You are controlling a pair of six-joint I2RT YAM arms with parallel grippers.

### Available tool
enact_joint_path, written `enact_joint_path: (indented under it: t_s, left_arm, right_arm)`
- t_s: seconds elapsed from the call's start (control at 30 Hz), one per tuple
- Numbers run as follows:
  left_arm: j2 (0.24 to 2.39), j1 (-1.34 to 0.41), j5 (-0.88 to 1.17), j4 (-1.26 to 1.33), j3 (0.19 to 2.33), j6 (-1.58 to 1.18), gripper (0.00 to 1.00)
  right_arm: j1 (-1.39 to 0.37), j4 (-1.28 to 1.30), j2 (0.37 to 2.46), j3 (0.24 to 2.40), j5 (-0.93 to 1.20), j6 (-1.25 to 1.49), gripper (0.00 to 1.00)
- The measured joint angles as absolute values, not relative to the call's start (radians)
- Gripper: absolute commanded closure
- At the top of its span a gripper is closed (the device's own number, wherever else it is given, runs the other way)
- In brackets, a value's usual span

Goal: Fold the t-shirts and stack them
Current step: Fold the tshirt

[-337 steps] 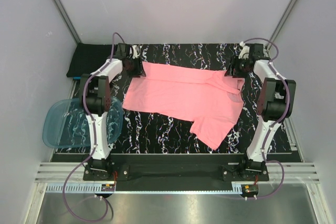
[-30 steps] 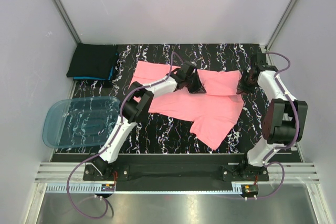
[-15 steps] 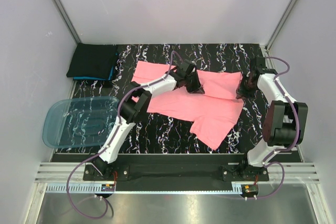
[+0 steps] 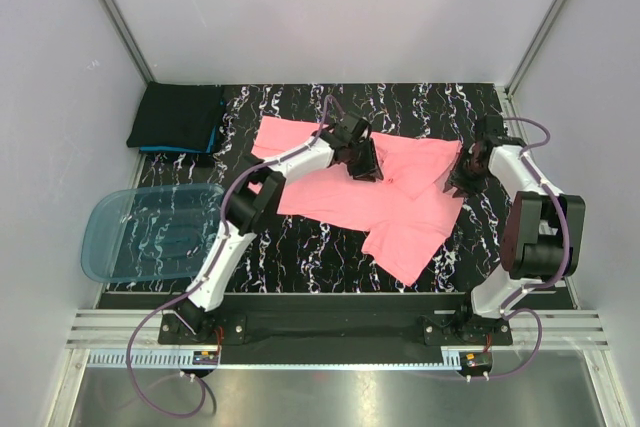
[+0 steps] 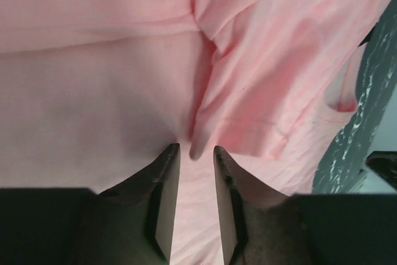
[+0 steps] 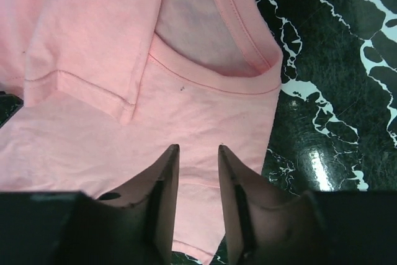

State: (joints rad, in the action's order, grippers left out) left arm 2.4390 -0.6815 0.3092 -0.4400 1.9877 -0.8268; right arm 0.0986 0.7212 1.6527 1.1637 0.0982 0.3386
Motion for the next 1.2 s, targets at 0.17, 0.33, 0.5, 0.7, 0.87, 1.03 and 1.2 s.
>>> enact_joint_path:
  t_s: [0.17,0.33,0.5,0.7,0.87,1.03,1.2]
  left_arm:
    - [2.374,-0.662,0.285,-0.476,1.958,-0.781,0.57]
    - [2.263,-0.577,0.28,-0.471,1.926,-0.706,0.57]
    - [2.25,-0.411,0.278,-0.456,1.931,-0.624,0.57]
    - [2.324,-0.259,0.257,-0.481,1.974,-0.55,0.57]
    - [2.387,-0.234,0.258,-0.491,1.983,-0.532,0.57]
    - [2.412,-0.233,0.252,-0.512,2.001,-0.522,0.57]
    - [2.424,-0.23,0.232,-0.535,2.027,-0.519,0.58]
  right_arm:
    - [0.107,0.697,1.679,1.236,0.102,0.319,0.56]
    - [0.128,0.595,1.811,1.364,0.121,0.275,0.55]
    - [0.168,0.552,2.002,1.506,0.133,0.241,0.54]
    - [0.203,0.535,2.132,1.581,0.146,0.204,0.61]
    - [0.213,0.533,2.183,1.645,0.153,0.165,0.84]
    - [0.214,0.555,2.249,1.745,0.149,0.11,0.94]
    - [0.216,0.579,2.293,1.822,0.14,0.075,0.98]
